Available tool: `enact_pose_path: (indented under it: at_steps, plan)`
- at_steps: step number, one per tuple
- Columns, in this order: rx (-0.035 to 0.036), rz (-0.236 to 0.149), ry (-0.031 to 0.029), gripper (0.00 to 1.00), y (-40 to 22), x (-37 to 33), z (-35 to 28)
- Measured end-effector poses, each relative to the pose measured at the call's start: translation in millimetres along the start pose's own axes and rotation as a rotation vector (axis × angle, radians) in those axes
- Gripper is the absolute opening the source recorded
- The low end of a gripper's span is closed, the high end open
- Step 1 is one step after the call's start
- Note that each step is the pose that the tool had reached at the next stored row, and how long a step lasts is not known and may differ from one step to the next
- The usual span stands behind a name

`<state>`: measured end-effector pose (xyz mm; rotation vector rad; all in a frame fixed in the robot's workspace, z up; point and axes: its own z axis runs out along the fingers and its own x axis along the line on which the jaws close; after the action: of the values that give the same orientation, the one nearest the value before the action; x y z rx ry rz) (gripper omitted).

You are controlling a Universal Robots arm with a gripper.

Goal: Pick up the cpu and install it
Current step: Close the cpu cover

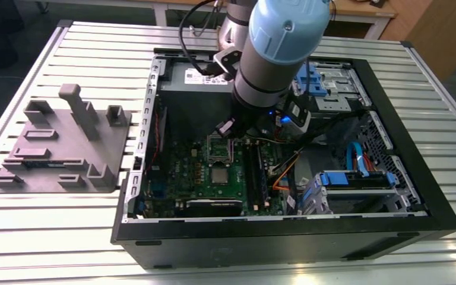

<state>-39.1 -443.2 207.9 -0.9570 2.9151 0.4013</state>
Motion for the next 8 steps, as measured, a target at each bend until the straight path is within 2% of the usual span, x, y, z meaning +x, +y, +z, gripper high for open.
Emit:
enact_pose_path:
  at_steps: [8]
  plan:
    - [-0.0002, -0.002, 0.0004, 0.10, -0.5, 0.0, 2.0]
